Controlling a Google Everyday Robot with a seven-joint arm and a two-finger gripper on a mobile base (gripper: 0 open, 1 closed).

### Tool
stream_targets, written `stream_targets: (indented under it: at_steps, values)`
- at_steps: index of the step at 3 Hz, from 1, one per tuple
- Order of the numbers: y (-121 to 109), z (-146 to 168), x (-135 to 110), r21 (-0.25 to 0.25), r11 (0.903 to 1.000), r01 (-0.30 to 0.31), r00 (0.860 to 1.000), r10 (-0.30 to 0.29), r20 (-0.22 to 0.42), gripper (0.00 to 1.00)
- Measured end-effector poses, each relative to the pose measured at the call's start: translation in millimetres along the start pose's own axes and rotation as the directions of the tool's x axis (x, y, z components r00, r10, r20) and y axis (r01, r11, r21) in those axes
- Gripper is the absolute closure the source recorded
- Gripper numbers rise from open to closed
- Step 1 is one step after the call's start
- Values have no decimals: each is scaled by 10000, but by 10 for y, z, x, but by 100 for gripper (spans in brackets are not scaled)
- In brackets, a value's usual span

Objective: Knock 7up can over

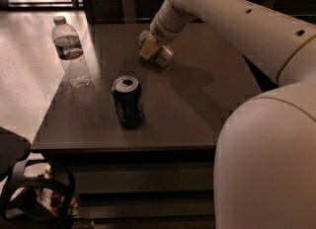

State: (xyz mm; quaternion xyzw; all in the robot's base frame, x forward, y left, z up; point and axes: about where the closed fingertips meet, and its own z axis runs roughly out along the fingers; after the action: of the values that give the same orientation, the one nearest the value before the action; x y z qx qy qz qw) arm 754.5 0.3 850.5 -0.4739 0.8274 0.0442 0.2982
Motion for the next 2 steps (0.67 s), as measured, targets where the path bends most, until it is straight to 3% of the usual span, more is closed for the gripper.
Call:
stream_targets:
  at_steps: [2]
  values:
    - [90, 196, -26, -467, 9989, 12, 10000, -16, -80, 94]
